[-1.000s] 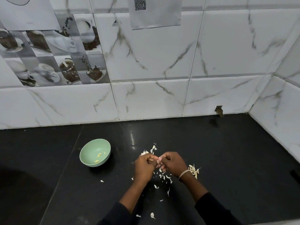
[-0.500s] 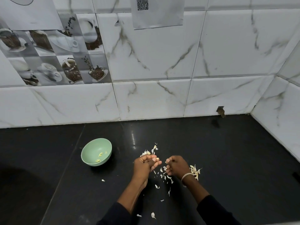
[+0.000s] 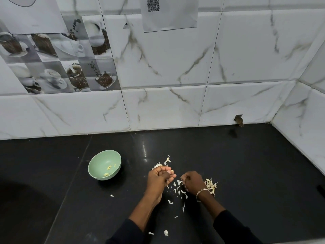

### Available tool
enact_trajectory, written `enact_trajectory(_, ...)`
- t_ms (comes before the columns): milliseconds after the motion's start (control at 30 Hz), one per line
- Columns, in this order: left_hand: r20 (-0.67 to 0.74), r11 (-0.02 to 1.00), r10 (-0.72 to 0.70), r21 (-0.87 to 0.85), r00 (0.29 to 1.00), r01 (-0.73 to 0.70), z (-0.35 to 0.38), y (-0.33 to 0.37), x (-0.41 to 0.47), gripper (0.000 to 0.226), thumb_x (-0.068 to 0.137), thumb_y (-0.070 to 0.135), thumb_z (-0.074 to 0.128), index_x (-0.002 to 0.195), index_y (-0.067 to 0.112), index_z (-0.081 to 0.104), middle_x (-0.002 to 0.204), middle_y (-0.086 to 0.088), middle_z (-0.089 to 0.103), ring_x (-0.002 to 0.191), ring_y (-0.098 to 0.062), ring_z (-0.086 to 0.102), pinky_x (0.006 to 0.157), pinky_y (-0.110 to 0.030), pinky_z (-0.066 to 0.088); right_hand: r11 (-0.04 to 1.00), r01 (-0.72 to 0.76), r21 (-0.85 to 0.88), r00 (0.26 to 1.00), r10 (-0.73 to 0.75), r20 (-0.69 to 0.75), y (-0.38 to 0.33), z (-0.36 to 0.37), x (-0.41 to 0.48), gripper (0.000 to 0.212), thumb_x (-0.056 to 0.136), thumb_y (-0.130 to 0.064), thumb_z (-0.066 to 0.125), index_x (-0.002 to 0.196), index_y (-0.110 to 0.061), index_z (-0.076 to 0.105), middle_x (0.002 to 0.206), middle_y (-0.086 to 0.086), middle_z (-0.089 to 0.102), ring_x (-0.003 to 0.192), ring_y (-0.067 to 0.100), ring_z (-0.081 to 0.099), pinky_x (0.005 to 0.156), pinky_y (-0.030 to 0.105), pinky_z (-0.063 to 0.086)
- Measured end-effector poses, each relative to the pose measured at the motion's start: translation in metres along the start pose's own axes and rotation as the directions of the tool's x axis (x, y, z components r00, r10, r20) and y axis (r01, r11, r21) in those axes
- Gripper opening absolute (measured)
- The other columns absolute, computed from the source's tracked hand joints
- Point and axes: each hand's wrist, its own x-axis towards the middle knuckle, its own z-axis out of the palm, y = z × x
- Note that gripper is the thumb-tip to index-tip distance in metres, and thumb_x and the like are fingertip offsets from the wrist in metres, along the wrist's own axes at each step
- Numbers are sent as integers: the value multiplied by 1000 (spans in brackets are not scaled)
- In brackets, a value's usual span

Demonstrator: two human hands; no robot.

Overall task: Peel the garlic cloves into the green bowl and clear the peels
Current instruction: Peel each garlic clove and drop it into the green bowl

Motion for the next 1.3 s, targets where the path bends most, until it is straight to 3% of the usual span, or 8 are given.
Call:
enact_trajectory(100,15,1000,-2,-21,1000,2,1,1,-1,9,94,-6,61,101,-5,67,85,-16,74,85,-27,74,72,-25,59,999,-47,18,998,46,30,-2,-1,-2,34,91,3,51,68,-18,65,72,11,72,58,21,69,63,38,63)
enact_trajectory(200,12,999,-28,-39,1000,29,-1,0,0,10,95,-7,59,100,-6,68,84,-16,74,84,-25,74,72,-23,59,999,-32,-34,999,31,-44,-6,-7,-5,31,87,-21,71,58,-17,60,53,1,64,42,11,58,47,25,48)
enact_trajectory(267,4,998,-47,-39,999,47,-2,-1,1,10,95,-7,59,98,-5,69,83,-16,73,81,-22,74,72,-22,59,991,3,-133,993,-19,-118,-6,-9,-4,44,87,-39,70,55,-16,52,50,-4,56,47,10,51,51,27,40)
enact_trajectory(400,-17,994,-91,-59,996,90,-4,-3,2,12,97,-7,55,97,-6,67,81,-13,70,74,-16,72,69,-19,58,993,114,17,993,-113,-46,-14,-8,-2,25,91,-4,54,80,-22,68,76,-3,68,66,12,63,71,28,52)
enact_trajectory(533,-22,993,-102,-68,995,100,-7,-6,4,11,98,-5,55,98,-8,66,82,-14,67,71,-15,70,68,-18,58,937,164,310,976,-200,90,-39,-8,-7,22,94,-1,56,103,-12,72,87,12,75,62,12,66,55,26,55)
enact_trajectory(800,-15,995,-60,-86,998,59,-24,4,7,16,99,0,57,99,-13,66,81,-18,73,69,-18,72,65,-18,57,908,314,278,934,-347,78,-65,3,-10,5,84,-11,79,89,-11,78,74,9,76,67,18,73,67,30,62)
enact_trajectory(1067,-257,989,62,-112,964,-93,-83,29,7,12,97,3,60,104,-5,66,80,-14,67,67,-16,65,60,-22,55,900,285,330,930,-343,131,-125,51,6,3,88,-2,68,87,-4,71,68,7,71,61,17,70,57,26,57)
enact_trajectory(1300,-490,971,104,-136,865,-194,-168,60,13,10,95,3,63,95,-1,72,87,-15,72,82,-23,69,80,-33,57,911,218,351,916,-315,249,-202,134,23,16,90,2,60,87,-8,73,70,7,70,56,11,67,55,22,57)
